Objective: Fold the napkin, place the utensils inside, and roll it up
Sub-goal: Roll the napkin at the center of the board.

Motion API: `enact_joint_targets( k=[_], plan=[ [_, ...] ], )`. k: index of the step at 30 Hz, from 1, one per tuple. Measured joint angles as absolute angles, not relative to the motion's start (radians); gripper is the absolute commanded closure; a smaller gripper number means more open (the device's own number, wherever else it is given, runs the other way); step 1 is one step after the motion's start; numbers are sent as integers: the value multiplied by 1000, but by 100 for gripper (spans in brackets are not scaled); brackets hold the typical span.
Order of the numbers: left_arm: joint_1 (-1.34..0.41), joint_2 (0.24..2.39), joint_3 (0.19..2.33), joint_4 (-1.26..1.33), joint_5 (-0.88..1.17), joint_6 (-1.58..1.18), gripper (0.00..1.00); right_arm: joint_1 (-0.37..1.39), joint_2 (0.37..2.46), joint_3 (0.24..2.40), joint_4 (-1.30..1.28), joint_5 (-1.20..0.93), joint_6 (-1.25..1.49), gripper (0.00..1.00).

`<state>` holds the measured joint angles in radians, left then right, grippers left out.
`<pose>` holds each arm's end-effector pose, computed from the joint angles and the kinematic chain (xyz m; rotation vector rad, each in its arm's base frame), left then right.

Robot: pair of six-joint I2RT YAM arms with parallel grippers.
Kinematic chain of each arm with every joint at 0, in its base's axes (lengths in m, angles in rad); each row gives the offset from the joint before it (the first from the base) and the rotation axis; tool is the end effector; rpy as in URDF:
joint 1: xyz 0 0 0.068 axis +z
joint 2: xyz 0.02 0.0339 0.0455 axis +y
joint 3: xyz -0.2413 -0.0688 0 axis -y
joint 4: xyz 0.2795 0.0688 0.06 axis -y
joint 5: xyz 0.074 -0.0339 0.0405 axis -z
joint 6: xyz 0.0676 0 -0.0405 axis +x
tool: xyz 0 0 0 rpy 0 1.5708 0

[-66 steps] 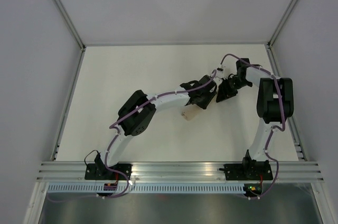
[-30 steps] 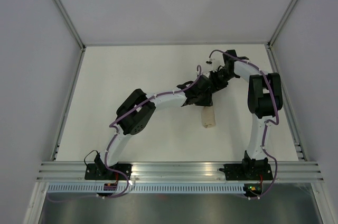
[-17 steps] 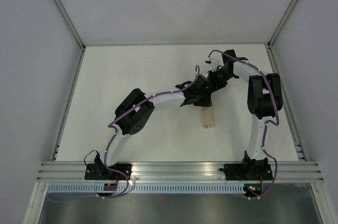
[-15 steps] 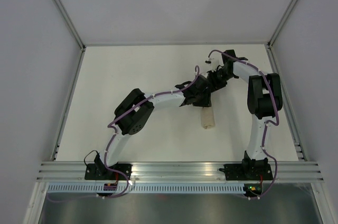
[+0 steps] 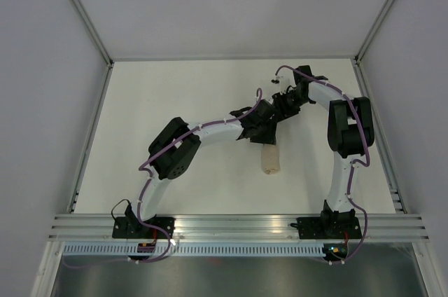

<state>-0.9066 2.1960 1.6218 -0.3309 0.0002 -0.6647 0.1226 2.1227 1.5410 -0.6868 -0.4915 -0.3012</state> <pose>0.3180 -0.4063 0.0964 0.3137 2.5800 -0.6357 0.4455 0.0870 0.0880 -0.6759 2.6462 0.6447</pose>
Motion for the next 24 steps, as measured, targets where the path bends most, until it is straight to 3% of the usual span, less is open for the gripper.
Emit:
enact_joint_targets(
  k=[7, 24],
  plan=[
    [-902, 2192, 1622, -348, -2, -649, 38, 123, 2122, 1539, -685, -491, -301, 52],
    [-892, 2191, 1684, -419, -20, -581, 38, 129, 2118, 1539, -678, -484, -302, 47]
  ],
)
